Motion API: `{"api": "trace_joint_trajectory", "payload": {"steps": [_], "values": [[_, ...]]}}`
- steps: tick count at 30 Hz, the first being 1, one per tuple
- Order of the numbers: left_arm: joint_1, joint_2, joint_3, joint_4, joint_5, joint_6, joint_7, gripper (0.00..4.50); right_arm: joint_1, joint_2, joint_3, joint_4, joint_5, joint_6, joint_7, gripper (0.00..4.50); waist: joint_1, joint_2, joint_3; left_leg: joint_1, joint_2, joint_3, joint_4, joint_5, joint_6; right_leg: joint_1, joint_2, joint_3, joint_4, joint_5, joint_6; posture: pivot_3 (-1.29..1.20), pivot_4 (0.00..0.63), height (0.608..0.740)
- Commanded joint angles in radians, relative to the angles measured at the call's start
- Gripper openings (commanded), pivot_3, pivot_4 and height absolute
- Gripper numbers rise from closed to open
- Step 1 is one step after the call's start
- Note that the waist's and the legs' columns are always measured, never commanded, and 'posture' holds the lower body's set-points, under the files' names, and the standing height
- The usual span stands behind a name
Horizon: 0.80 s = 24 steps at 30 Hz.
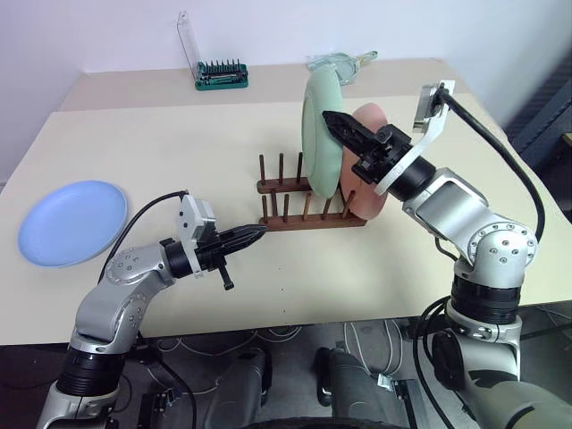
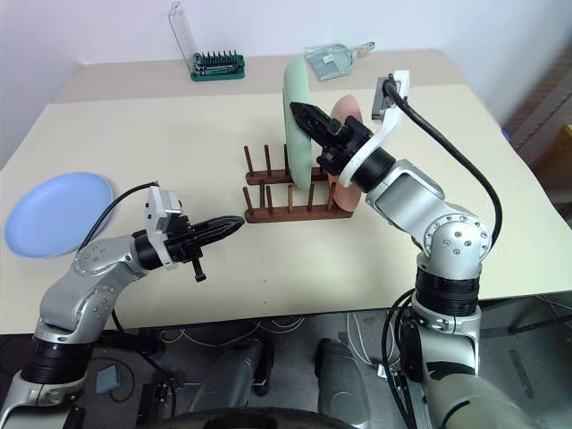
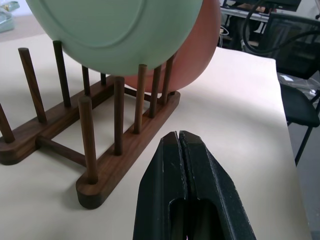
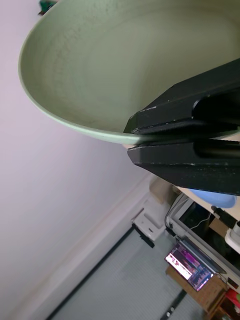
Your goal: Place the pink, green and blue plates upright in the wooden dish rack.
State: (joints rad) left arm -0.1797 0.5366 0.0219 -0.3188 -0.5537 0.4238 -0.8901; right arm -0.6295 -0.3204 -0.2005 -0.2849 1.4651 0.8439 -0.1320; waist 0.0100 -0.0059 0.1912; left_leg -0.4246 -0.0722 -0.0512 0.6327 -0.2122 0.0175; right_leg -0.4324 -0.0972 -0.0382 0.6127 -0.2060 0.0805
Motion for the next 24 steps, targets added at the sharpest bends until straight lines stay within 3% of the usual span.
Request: {"api": "trace_joint_trajectory", "payload": {"steps": [1,3,9,24], "values": [[-0.009,0.004,0.004,-0.040,-0.009,-0.005,0.002,0.00,-0.012,0.009,-0.003,-0.005,0.007,-0.014,-0.018,0.67,0.000,0.000,0.000,0.000,0.000,0.000,0.000,0.000,0.000,0.000,0.000,0.000,0.000,0.000,0.000,0.00,0.150,0.740],[-0.009,0.003,0.003,-0.042,-0.010,-0.005,0.003,0.00,-0.013,0.009,-0.002,-0.001,0.006,-0.014,-0.025,1.41,0.000,0.000,0.000,0.000,0.000,0.000,0.000,0.000,0.000,0.000,0.000,0.000,0.000,0.000,0.000,0.00,0.150,0.740],[-0.011,0.000,-0.001,-0.040,-0.009,-0.004,0.005,0.00,-0.020,-0.005,-0.002,-0.002,-0.033,-0.020,-0.008,4.47,0.000,0.000,0.000,0.000,0.000,0.000,0.000,0.000,0.000,0.000,0.000,0.000,0.000,0.000,0.000,0.00,0.150,0.740],[-0.005,-0.003,-0.009,-0.030,0.000,-0.020,0.002,0.00,-0.104,-0.128,0.016,-0.028,-0.171,0.013,0.095,4.47,0.000,0.000,0.000,0.000,0.000,0.000,-0.001,0.000,0.000,0.000,0.000,0.000,0.000,0.000,0.000,0.00,0.150,0.740]]}}
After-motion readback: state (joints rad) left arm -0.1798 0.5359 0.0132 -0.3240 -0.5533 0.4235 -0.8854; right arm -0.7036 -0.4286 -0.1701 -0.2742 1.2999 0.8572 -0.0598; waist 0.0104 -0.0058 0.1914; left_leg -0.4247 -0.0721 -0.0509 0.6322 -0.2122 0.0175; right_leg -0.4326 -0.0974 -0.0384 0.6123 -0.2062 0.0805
